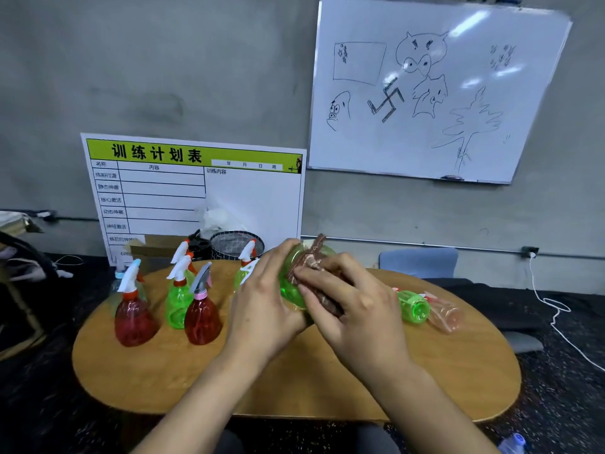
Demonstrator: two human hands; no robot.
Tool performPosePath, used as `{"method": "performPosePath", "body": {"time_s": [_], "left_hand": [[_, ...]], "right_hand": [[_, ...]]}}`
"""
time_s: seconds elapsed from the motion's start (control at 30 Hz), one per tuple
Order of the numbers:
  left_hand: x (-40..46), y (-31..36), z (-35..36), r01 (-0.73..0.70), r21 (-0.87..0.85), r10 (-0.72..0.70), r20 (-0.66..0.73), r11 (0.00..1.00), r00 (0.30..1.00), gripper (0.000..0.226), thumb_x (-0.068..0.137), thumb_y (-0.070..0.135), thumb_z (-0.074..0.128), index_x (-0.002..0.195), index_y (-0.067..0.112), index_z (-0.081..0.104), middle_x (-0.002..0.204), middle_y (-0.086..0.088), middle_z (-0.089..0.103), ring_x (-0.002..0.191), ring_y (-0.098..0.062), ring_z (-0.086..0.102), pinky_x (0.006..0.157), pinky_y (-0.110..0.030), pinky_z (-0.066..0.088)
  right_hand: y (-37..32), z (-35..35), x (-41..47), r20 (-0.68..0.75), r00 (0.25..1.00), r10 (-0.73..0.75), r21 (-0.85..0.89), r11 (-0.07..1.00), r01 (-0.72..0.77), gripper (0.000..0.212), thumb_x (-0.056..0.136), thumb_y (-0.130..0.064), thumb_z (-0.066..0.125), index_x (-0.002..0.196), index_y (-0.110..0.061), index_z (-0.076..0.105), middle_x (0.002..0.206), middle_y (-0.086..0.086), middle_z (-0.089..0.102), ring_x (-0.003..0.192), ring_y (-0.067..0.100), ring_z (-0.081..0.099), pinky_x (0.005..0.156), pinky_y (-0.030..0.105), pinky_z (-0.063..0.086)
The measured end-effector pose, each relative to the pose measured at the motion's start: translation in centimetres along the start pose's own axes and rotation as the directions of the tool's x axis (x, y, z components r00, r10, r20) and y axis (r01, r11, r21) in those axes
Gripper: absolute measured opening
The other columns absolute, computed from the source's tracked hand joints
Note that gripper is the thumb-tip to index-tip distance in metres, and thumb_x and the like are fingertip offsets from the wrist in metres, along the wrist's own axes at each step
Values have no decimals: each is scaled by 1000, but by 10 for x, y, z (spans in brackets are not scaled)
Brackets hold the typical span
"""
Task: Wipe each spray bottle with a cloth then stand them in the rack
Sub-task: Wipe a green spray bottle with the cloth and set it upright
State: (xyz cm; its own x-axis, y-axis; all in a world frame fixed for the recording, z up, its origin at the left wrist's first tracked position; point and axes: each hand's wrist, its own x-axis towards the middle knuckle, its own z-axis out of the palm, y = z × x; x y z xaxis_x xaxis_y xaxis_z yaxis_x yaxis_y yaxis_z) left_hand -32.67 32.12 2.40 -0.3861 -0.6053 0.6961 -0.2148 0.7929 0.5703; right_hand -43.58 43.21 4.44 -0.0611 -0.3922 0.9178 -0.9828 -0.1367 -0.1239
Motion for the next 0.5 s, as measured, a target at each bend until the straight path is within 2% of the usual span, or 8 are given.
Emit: {"method": "performPosePath", "body": {"time_s": [0.1,0.2,0.33,0.43,0.5], "left_hand": [[0,2,-11,-9,2,9,-21,1000,1000,83,65,58,63,146,42,51,136,17,65,111,-16,66,85,-36,58],[0,5,-18,-21,-26,21,-29,999,999,86,61,65,72,141,47,49,131,17,66,111,-12,65,88,-39,59],[-1,11,-18,-29,-6,29,-24,1000,999,88,61,65,80,141,47,47,129,22,63,111,-6,64,85,-32,55],[-3,20,-16,-47,-21,47,-14,999,999,86,63,63,80,141,46,48,126,25,61,109,-2,62,80,-24,48],[-3,25,-14,-63,-8,63,-8,998,998,85,64,63,76,143,42,50,129,21,64,110,-5,62,77,-22,46]], "right_hand": [[-2,-14,-9,55,996,-64,-33,997,66,19,98,-36,68,112,-31,80,106,-6,67,86,10,66,68,21,47],[2,-30,-13,52,996,-72,-69,995,75,19,98,-37,67,111,-31,81,106,-8,67,87,10,66,68,22,49],[11,-46,-2,-19,999,27,-131,991,-29,22,95,-38,68,110,-30,81,103,-9,67,81,16,69,59,38,58],[8,-48,11,-59,997,41,-141,989,-49,21,95,-38,68,110,-29,81,102,-9,66,79,18,70,57,38,57],[1,-43,17,-54,998,24,-127,991,-30,22,96,-37,67,111,-29,80,103,-8,66,80,17,68,58,35,56]]}}
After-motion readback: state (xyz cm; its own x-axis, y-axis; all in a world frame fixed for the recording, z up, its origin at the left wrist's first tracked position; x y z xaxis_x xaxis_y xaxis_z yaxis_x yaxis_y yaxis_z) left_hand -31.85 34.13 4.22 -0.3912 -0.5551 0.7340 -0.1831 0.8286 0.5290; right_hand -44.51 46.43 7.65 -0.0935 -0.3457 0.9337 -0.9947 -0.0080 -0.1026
